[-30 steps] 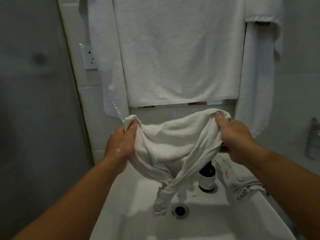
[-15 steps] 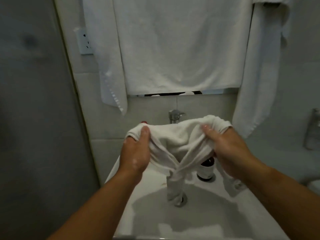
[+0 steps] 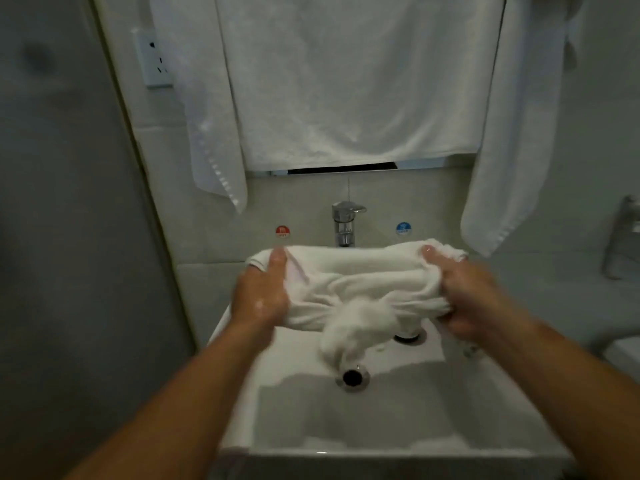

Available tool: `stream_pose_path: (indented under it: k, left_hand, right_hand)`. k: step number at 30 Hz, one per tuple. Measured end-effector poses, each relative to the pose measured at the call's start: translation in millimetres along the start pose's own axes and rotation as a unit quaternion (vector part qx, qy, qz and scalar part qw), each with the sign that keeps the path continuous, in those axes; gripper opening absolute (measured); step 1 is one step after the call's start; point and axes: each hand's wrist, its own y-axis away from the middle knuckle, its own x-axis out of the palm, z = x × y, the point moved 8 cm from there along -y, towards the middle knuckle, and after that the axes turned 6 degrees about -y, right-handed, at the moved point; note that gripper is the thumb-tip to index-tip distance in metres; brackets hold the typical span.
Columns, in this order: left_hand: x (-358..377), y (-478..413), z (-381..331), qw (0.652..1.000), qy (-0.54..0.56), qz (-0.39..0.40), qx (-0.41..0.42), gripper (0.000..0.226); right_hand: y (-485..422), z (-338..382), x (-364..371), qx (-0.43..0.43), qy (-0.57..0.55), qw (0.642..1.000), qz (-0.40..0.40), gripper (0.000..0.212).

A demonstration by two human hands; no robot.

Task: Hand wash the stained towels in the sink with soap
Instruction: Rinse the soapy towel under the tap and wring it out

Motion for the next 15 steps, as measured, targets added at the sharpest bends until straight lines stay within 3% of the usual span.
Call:
stream_pose_path:
  k: [2, 4, 6, 8, 10, 12, 15]
  left_hand:
    - [-20, -14, -11, 0.989, -0.103, 0.062, 0.081, 0.050]
    - [-26, -18, -16, 0.982, -0.113, 0.117, 0.098, 0.040]
    - [-17, -18, -12, 0.979, 0.033, 0.198, 0.043, 0.026]
    - [-4, -11, -11, 0.931, 0.184, 0.316, -0.001, 0.057]
    - [1, -2, -19, 0.879, 0.271, 0.392, 0.010, 0.070]
    - [3, -3, -16, 0.900, 0.253, 0.353, 0.029, 0.053]
    - [-5, -17, -15, 0.975, 0.089, 0.178, 0.103, 0.028]
  right_hand:
    - [5, 27, -14, -0.070, 0.114, 0.990, 0.054, 0.014]
    - [7, 37, -17, -0.099, 0.190, 0.973, 0.091, 0.016]
    - [4, 36, -17, -0.092, 0.197, 0.972, 0.093, 0.015]
    - [-2, 32, -12, -0.064, 0.168, 0.978, 0.106, 0.009]
    - [-9, 33, -10, -0.072, 0.175, 0.976, 0.108, 0.024]
    - [-12, 33, -6, -0.085, 0.196, 0.969, 0.124, 0.039]
    - [-11, 36, -4, -0.089, 0.255, 0.949, 0.161, 0.040]
